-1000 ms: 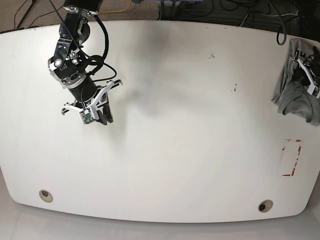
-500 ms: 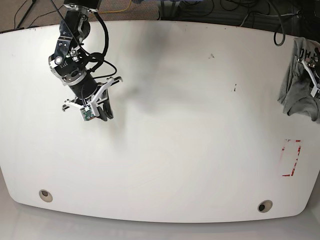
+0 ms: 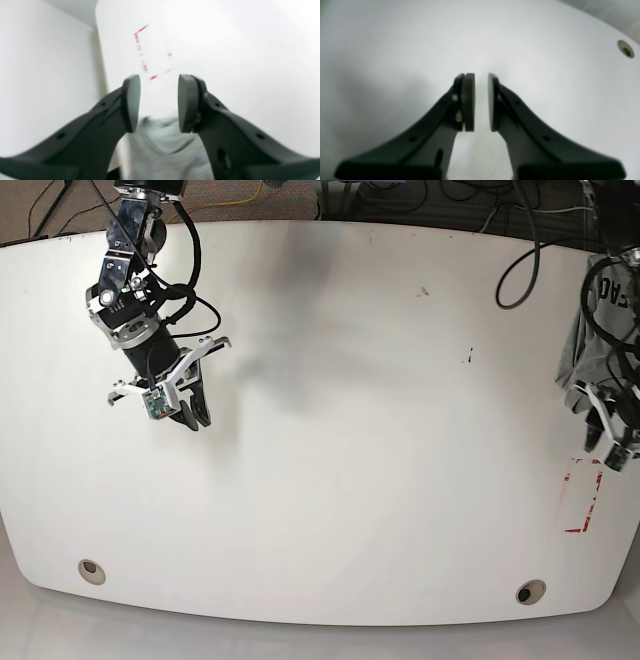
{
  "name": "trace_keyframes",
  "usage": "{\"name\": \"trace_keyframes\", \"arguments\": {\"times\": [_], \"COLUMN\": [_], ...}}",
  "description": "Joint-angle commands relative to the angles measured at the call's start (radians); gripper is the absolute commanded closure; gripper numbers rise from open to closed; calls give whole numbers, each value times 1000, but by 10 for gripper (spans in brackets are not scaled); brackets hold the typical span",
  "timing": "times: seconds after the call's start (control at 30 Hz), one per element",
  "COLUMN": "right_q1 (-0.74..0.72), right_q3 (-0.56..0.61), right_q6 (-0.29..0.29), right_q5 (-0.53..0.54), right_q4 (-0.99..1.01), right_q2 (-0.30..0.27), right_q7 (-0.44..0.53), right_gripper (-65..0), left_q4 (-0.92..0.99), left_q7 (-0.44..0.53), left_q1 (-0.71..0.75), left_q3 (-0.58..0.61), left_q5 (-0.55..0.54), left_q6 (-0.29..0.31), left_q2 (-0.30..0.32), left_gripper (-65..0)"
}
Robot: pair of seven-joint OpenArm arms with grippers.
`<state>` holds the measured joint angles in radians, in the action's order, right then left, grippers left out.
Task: Layout the t-shirt on the table in an organized manner, then fold the t-shirt properly
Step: 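Release the shirt with the left gripper and raise both grippers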
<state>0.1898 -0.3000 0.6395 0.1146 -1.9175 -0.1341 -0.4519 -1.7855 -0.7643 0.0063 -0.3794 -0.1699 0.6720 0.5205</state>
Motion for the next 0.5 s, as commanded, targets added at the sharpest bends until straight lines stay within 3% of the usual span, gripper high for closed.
{"name": "trace_keyframes", "arguments": {"times": [0.0, 0.1, 0.27, 0.47], "right_q1": [23, 53, 121, 218], "right_q3": [0, 0, -17, -37], "right_q6": [-16, -34, -70, -111], "right_q5": [-23, -85, -128, -83], "right_q4": [11, 66, 140, 155], "right_q2": [-19, -19, -14, -14], "right_q7": [66, 184, 384, 489], "right_gripper": [-89, -89, -89, -89], "left_q4": [-47, -60, -53, -61], "left_q7": [75, 200, 423, 601], "left_q1": [-1, 30, 106, 226], "left_q3": [-5, -5, 0, 3], "left_q5": [63, 163, 275, 298], "left_q6": [-5, -5, -7, -59], "left_q2": [-66, -184, -328, -443], "left_gripper": [-225, -225, -225, -225]}}
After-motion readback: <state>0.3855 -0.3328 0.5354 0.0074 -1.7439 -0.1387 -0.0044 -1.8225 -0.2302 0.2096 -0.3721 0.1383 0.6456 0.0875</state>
